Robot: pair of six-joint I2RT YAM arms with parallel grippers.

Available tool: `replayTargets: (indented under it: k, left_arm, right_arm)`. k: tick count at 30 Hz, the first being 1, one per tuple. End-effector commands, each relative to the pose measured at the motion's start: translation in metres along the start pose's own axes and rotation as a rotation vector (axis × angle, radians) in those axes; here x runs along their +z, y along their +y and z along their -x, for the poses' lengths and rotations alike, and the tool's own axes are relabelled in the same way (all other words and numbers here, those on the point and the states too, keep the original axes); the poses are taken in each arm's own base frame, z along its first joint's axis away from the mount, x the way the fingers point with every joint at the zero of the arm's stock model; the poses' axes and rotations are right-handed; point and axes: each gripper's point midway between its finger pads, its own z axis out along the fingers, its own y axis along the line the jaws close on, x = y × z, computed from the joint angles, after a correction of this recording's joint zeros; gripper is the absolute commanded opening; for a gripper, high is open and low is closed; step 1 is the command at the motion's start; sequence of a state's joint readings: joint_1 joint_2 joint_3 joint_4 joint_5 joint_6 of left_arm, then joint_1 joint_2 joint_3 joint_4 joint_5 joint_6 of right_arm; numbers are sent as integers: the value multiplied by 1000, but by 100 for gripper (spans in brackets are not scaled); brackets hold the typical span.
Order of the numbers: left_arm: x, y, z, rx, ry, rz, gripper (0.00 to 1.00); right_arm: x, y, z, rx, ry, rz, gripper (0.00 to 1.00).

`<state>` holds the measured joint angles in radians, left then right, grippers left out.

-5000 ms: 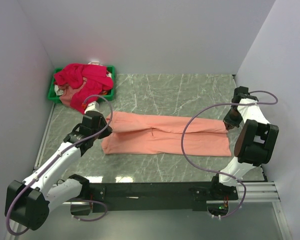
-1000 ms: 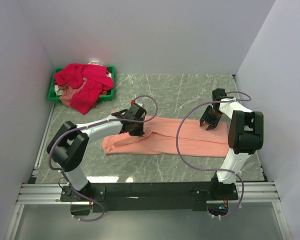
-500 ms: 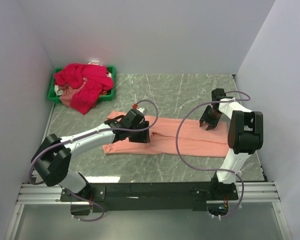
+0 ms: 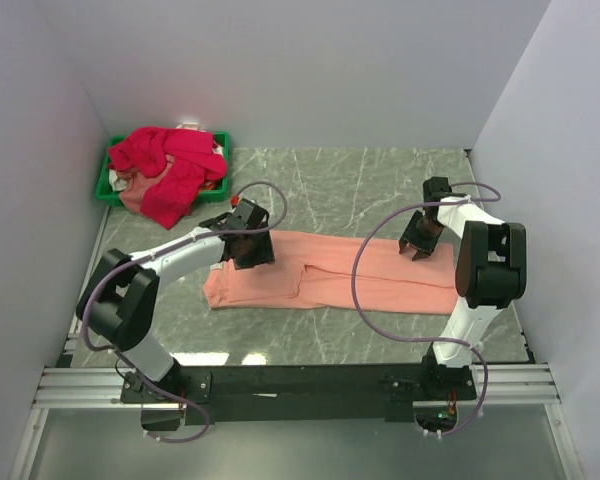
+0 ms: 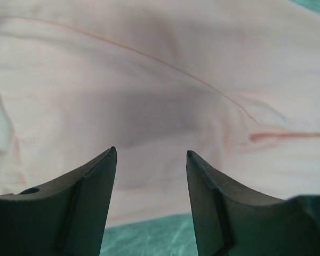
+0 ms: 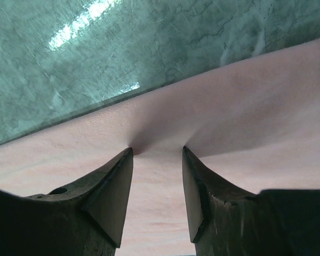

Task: Fold and stack the t-shirts
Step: Fold the tshirt

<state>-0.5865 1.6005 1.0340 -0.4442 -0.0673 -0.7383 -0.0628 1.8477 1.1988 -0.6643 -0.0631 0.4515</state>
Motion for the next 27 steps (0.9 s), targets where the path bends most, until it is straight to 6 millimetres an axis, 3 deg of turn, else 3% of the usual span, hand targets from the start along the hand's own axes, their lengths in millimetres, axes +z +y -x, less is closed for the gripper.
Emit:
replayTargets:
  k: [1,8,15,20,22,27]
  left_arm:
    - [7,10,9,-50,-15,58,61]
    - [33,43,-3,-60,29,160,61]
    - [43,56,2,21,22,212,63]
    - [49,41,28,70,-3,211,63]
    - [45,26,48,68,-38,179,63]
    - [30,5,66,41,-58,128,64]
  right_arm:
    - [-1,-3,-3,-18,-1,-28,49]
    - [7,-23,-12,14,36,-91,49]
    - [3,-47,2,80,15,-129,49]
    - [-6,-50,11,89,-7,-135,49]
    - [-14,-47,13,86,-21,-121,49]
    - [-41,-27,28,36,-95,-61,50]
